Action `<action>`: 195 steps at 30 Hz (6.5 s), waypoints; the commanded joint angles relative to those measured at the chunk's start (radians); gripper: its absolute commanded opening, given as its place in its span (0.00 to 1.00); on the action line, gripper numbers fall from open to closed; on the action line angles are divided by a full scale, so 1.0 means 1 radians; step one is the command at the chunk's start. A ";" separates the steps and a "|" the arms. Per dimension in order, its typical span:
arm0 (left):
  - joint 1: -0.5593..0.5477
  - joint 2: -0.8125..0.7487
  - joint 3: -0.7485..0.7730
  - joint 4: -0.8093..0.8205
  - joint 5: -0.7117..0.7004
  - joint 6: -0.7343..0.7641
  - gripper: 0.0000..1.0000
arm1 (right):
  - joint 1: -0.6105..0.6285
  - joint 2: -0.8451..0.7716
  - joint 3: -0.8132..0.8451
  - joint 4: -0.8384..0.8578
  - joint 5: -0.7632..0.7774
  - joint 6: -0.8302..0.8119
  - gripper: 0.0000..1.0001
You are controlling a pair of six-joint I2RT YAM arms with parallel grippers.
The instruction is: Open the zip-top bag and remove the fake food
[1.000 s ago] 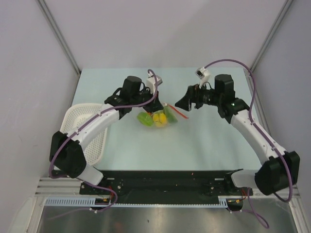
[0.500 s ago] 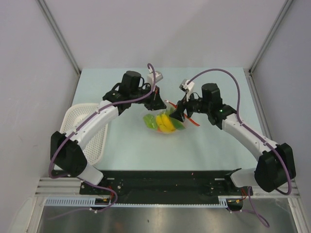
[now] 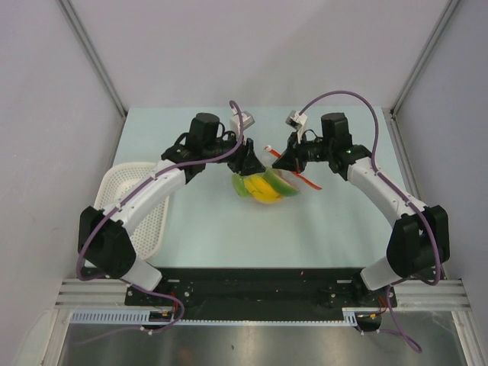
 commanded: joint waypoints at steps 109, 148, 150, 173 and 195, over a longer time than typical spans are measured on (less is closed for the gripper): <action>0.337 -0.017 -0.050 0.507 0.337 -0.192 0.00 | 0.132 0.083 0.282 0.019 0.333 0.202 0.53; 0.326 -0.065 -0.093 0.482 0.361 -0.257 0.00 | 0.195 0.162 0.321 -0.065 0.266 0.188 0.00; 0.326 -0.057 -0.058 0.324 0.175 -0.184 0.15 | 0.203 0.159 0.344 -0.090 0.320 0.231 0.00; 0.111 -0.347 -0.263 0.351 -0.092 -0.373 0.22 | 0.312 0.306 0.617 -0.360 0.810 0.587 0.00; 0.074 -0.484 -0.380 0.081 -0.598 -0.311 0.89 | 0.348 0.385 0.750 -0.444 0.767 0.621 0.01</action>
